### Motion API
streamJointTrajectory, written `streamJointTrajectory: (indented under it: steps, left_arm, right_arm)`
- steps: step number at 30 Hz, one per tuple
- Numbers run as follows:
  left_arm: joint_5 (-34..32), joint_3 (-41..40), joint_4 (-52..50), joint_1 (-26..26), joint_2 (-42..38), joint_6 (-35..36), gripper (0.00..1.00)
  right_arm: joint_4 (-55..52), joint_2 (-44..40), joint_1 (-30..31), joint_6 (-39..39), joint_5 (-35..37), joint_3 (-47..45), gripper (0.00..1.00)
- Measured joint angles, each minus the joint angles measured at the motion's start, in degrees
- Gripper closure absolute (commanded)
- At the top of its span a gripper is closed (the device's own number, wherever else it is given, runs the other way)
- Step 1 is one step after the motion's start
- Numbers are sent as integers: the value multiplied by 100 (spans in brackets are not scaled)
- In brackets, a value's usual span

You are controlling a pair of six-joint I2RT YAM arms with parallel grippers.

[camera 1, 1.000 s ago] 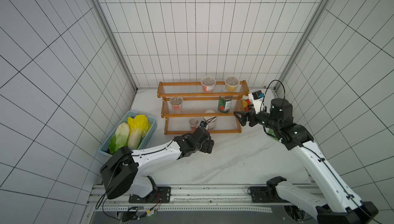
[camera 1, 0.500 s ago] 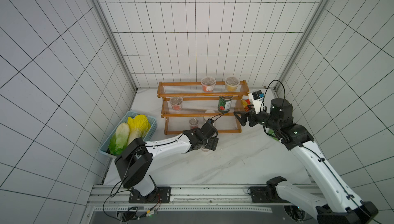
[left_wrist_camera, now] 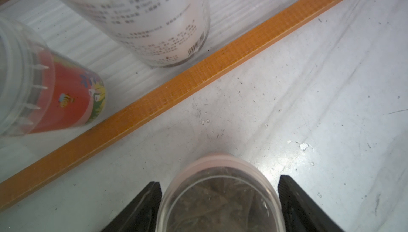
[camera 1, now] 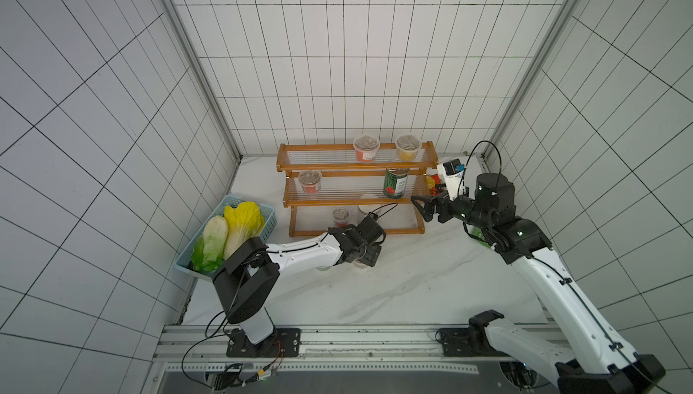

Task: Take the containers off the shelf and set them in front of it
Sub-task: 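Adjust the container at the center of the board, then pick up a container from the shelf.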

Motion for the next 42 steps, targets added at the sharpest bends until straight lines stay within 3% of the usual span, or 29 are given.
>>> streamJointTrajectory:
  steps: [8, 18, 27, 33, 37, 42]
  left_arm:
    - [-87, -227, -155, 0, -278, 9, 21]
    - [-70, -219, -240, 0, -356, 57, 8]
    - [-57, 614, -1130, 70, -1622, 151, 3]
    - [153, 1502, -1178, 883, -2319, 667, 1]
    - [402, 2417, -1051, 1641, -2013, 990, 1]
    - [920, 3510, -879, 2120, -1126, 1246, 1]
  right_arm:
    - [2, 0, 0, 0, -2, 0, 1]
    - [2, 24, 0, 2, -24, 0, 1]
    - [2, 59, 0, 0, -107, 2, 1]
    - [4, 146, 0, 37, -254, 7, 1]
    - [9, 157, 2, 70, -358, 11, 1]
    - [55, 199, 2, 131, -428, 50, 1]
